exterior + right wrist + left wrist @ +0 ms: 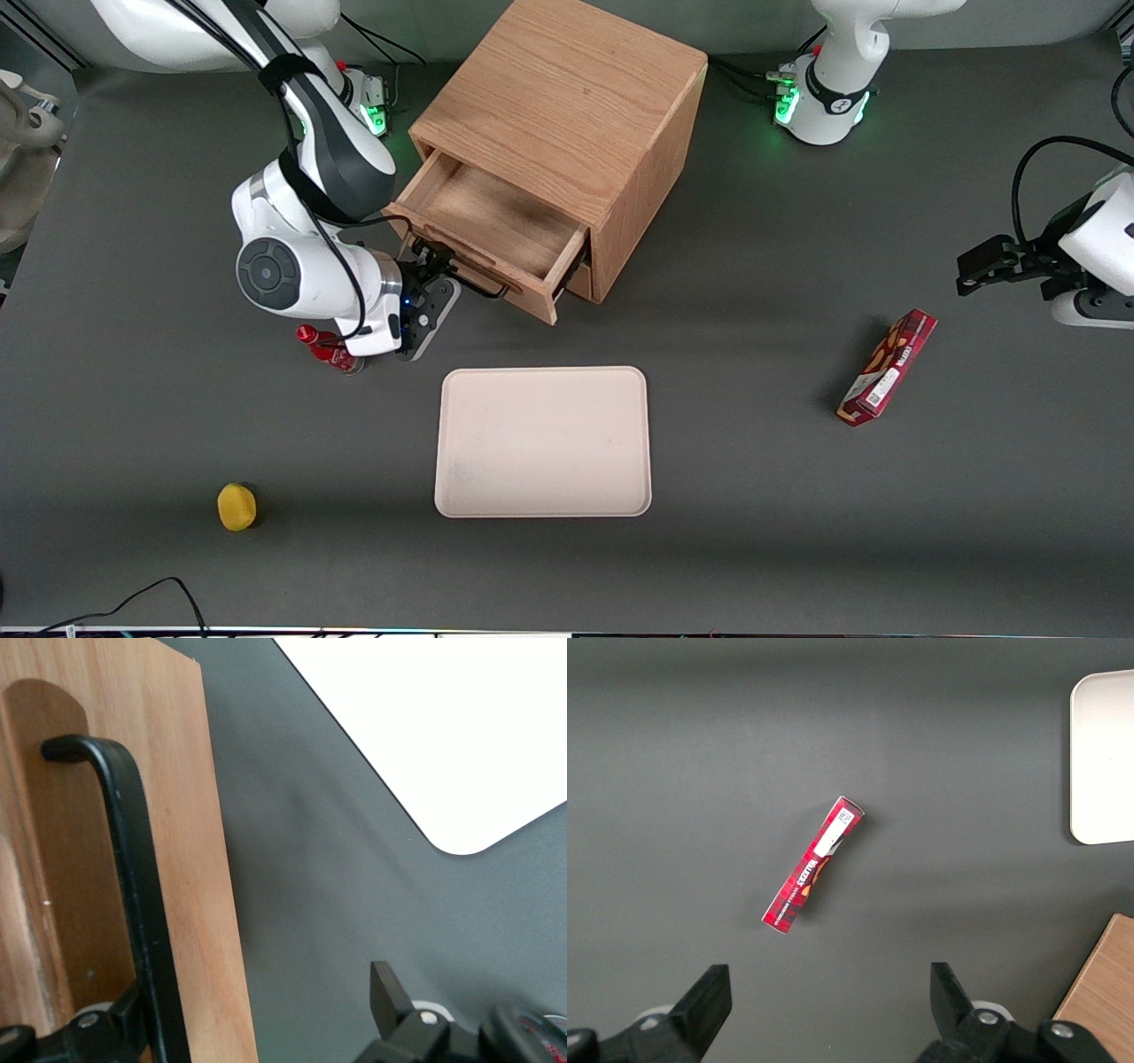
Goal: Open upper drawer
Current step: 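Pull the upper drawer outward from the cabinet with the right gripper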
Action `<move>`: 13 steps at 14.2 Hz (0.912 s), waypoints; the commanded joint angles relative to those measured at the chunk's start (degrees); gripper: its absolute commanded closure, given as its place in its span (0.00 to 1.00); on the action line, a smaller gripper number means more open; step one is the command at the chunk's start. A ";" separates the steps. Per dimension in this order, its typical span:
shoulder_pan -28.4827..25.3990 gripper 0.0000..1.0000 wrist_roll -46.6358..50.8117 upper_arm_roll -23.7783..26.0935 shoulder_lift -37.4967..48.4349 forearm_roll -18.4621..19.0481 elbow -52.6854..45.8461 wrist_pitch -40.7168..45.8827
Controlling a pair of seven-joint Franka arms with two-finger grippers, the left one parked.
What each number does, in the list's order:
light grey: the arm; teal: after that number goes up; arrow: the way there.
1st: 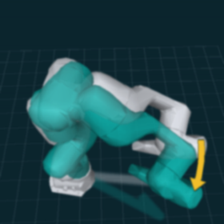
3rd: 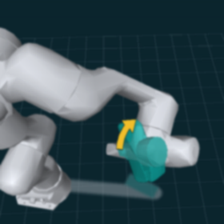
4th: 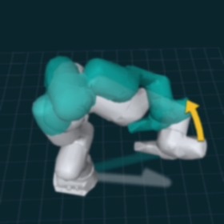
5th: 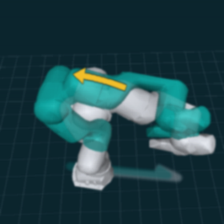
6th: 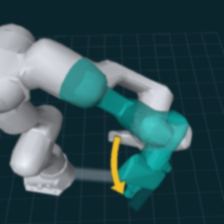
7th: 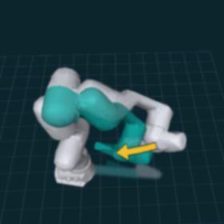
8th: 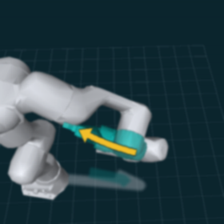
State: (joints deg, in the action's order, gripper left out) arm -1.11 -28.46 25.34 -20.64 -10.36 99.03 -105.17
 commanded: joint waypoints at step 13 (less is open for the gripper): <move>-0.38 0.00 -2.92 -3.98 -6.33 4.55 -11.40 5.50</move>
State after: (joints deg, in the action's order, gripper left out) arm -1.09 -30.11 22.27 -24.90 -7.35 91.26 -101.46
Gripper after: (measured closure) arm 0.000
